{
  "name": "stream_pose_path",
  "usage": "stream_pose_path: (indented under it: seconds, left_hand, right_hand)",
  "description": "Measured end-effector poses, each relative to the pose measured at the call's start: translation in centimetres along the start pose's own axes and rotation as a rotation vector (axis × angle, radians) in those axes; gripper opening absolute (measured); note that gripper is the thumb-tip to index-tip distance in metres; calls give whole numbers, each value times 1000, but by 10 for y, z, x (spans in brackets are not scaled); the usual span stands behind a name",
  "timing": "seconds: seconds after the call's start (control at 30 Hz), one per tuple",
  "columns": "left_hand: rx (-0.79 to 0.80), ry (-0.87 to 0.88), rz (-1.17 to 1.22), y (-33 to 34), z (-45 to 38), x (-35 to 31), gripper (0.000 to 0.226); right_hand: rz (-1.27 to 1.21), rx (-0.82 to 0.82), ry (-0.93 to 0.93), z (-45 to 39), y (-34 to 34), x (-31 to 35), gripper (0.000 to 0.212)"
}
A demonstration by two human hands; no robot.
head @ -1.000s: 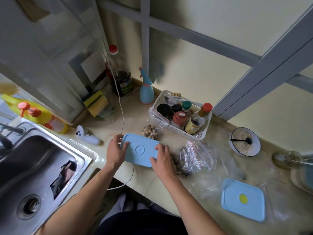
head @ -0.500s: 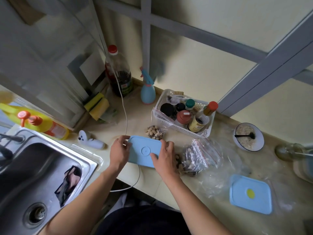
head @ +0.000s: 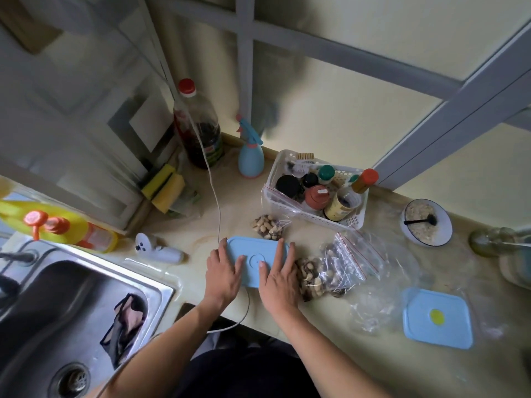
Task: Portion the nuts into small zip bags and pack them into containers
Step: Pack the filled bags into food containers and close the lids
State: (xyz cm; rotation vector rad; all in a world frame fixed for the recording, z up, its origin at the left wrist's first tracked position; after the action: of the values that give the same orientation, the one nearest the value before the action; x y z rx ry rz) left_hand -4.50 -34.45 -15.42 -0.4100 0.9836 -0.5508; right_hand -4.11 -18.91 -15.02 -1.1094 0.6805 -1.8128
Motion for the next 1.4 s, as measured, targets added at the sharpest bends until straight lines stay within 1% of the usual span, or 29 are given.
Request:
stream_pose_path:
  seconds: [0.13, 0.27, 0.37, 0.53, 0.67, 0.8, 0.87, 0.97, 1.03, 1.07, 1.17, 1.27, 1.4]
  left_hand:
    - [34, 31, -78, -6, -3, -2, 66]
    - [16, 64, -170, -7, 2, -5, 76]
    - [-2, 57, -200, -8, 2, -7, 82]
    - [32, 33, -221, -8, 4, -13, 76]
    - [58, 12, -182, -9, 5, -15, 69]
    - [107, 52, -202, -10, 12, -25, 58]
    - [115, 52, -164, -11, 9, -23, 56]
    - [102, -40, 32, -10, 2, -10, 56]
    - [79, -75, 89, -10, 0, -4, 44]
    - [61, -79, 94, -10, 0, -2, 38]
    - [33, -62, 81, -10, 3, 3, 31]
    - [94, -90, 28, -9, 2, 8, 37]
    - [123, -108, 16, -13, -5, 8, 38]
  right_hand:
    - [82, -94, 18, -2, 6, -1, 74]
    - [146, -109, 11, -1, 4, 0, 73]
    - [145, -107, 12, -1, 3, 0, 73]
    - [155, -115, 5, -1, 2, 0, 73]
    - [143, -120, 8, -2, 3, -1, 73]
    - [61, -117, -18, -2, 2, -1, 72]
    - [-26, -136, -29, -1, 2, -1, 69]
    - [-269, -186, -9, 6, -1, -3, 60]
    - [-428, -186, 53, 10, -2, -6, 58]
    - [-456, -183, 72, 13, 0, -7, 58]
    - [-391, -212, 52, 21, 9, -6, 58]
    - [-271, -209, 78, 19, 15, -6, 61]
    - [-192, -234, 145, 8, -3, 5, 56]
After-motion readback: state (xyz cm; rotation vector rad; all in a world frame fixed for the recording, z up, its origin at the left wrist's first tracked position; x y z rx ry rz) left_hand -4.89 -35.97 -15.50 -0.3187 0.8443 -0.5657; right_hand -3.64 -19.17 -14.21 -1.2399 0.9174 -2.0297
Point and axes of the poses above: each hand's wrist, its own z-axis away from the middle knuckle, its own y-axis out of the palm, x = y × z, the point moved 4 cm from there along -z, towards the middle knuckle, and after that the axes turned 13 degrees about x, right-handed, at the moved point
